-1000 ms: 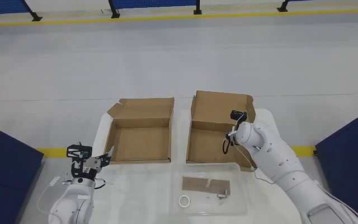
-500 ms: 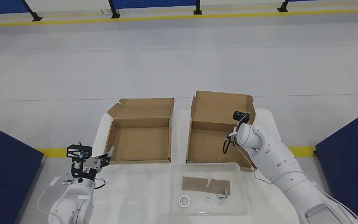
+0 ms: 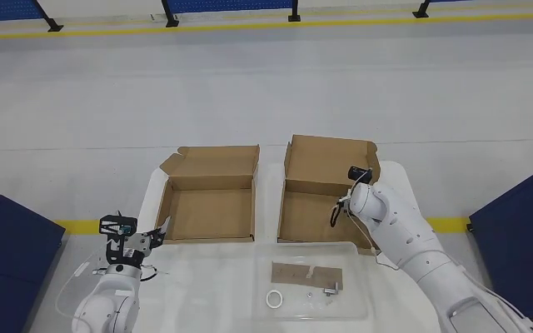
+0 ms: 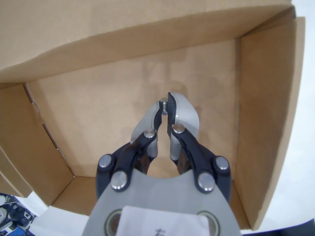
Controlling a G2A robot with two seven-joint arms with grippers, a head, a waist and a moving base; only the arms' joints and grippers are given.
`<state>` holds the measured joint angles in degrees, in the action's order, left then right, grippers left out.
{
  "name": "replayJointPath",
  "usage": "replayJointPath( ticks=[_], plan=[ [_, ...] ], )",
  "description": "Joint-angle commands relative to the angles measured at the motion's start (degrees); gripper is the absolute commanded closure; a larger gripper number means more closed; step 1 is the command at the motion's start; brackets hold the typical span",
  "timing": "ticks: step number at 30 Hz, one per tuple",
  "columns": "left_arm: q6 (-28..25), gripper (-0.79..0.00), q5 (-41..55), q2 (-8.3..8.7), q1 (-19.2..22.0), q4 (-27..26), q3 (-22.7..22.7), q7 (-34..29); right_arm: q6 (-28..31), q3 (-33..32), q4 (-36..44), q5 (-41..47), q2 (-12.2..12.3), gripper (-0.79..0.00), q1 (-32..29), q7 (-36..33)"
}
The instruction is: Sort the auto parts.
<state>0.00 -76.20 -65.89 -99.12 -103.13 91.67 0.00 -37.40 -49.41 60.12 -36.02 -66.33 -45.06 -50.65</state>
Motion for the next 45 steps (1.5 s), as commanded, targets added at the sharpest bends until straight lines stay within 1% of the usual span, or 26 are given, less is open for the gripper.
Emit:
replayJointPath(
  ticks=[1, 12, 19, 25, 27, 30, 31, 32, 33, 34, 40, 45],
  plan=[
    [0.00, -0.785, 0.00, 0.00, 0.00, 0.00, 0.00, 0.00, 0.10, 0.00, -0.65, -0.01, -0.17, 0.000, 0.22, -0.01],
    [0.00, -0.785, 0.00, 0.00, 0.00, 0.00, 0.00, 0.00, 0.35, 0.23, -2.75, -0.42, -1.11, 0.000, 0.97, -0.27],
    [0.00, -0.785, 0.00, 0.00, 0.00, 0.00, 0.00, 0.00, 0.37, 0.04, -3.30, -0.92, -1.50, -0.089, 1.13, -0.44],
    [0.00, -0.785, 0.00, 0.00, 0.00, 0.00, 0.00, 0.00, 0.10, -0.48, -2.57, -1.75, -1.57, -0.182, 0.86, -0.69],
    [0.00, -0.785, 0.00, 0.00, 0.00, 0.00, 0.00, 0.00, 0.04, -0.75, -2.17, -2.07, -1.53, -0.222, 0.63, -0.81],
    [0.00, -0.785, 0.00, 0.00, 0.00, 0.00, 0.00, 0.00, -0.41, -1.16, -0.97, -2.75, -1.41, -0.308, 0.06, -1.04],
    [0.00, -0.785, 0.00, 0.00, 0.00, 0.00, 0.00, 0.00, -0.52, -1.32, -0.45, -3.04, -1.34, -0.357, -0.16, -1.19],
    [0.00, -0.785, 0.00, 0.00, 0.00, 0.00, 0.00, 0.00, -0.68, -1.50, 0.16, -3.34, -1.26, -0.434, -0.43, -1.40],
    [0.00, -0.785, 0.00, 0.00, 0.00, 0.00, 0.00, 0.00, -0.92, -1.71, 0.87, -3.65, -1.16, -0.653, -0.75, -1.57],
    [0.00, -0.785, 0.00, 0.00, 0.00, 0.00, 0.00, 0.00, -1.19, -2.01, 1.67, -3.97, -1.04, -0.785, -1.08, -1.65],
    [0.00, -0.785, 0.00, 0.00, 0.00, 0.00, 0.00, 0.00, -2.57, -4.84, 9.24, -6.58, 0.30, -0.785, -4.73, -3.25],
    [0.00, -0.785, 0.00, 0.00, 0.00, 0.00, 0.00, 0.00, -4.29, -9.01, 19.76, -11.17, 2.27, -0.785, -9.90, -5.26]
  ],
)
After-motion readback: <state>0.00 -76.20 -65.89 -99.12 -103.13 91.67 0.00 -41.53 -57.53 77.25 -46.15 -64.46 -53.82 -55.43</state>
